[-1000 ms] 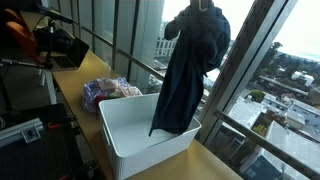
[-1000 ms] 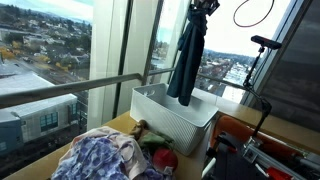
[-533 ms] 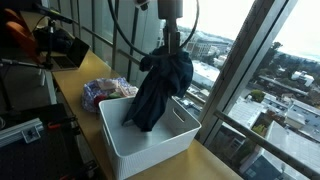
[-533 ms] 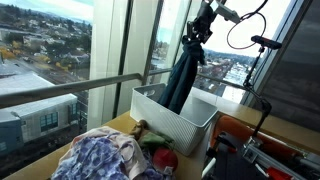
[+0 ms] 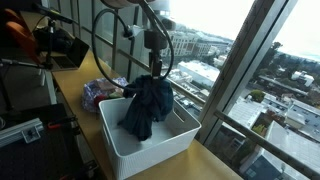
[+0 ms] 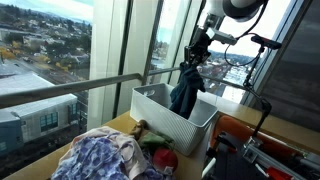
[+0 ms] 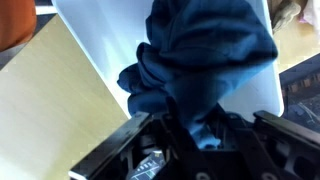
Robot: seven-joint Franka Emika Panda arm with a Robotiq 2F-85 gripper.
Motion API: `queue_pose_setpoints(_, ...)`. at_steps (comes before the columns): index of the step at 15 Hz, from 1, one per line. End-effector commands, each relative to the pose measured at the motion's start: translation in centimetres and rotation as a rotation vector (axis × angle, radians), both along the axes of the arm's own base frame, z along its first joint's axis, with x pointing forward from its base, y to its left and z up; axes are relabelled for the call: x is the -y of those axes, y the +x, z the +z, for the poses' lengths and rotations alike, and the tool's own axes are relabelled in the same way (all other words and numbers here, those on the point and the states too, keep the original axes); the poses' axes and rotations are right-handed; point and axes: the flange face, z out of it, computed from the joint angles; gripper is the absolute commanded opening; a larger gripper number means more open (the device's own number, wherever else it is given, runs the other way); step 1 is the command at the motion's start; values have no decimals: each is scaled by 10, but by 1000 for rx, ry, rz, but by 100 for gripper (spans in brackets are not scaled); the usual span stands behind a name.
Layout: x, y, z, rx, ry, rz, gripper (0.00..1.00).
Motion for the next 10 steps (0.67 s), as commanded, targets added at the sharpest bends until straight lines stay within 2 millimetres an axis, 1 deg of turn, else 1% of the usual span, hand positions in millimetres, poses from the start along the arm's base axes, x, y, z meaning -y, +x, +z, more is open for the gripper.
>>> queue_pose_setpoints(1, -15, -6, 13, 28, 33, 8, 68)
queue_pose_setpoints(2, -22, -7, 18, 34, 37, 17, 74)
queue_pose_setpoints(4, -46, -11, 26, 49, 43, 53, 89)
queue_pose_setpoints(5, -65, -13, 28, 61, 43, 82, 95)
queue_pose_setpoints(6, -83, -16, 28, 67, 45, 108, 100)
queue_pose_setpoints(9, -151, -19, 16, 66, 57, 189, 100)
queue_pose_setpoints(10, -176, -19, 6, 69, 65, 216, 100)
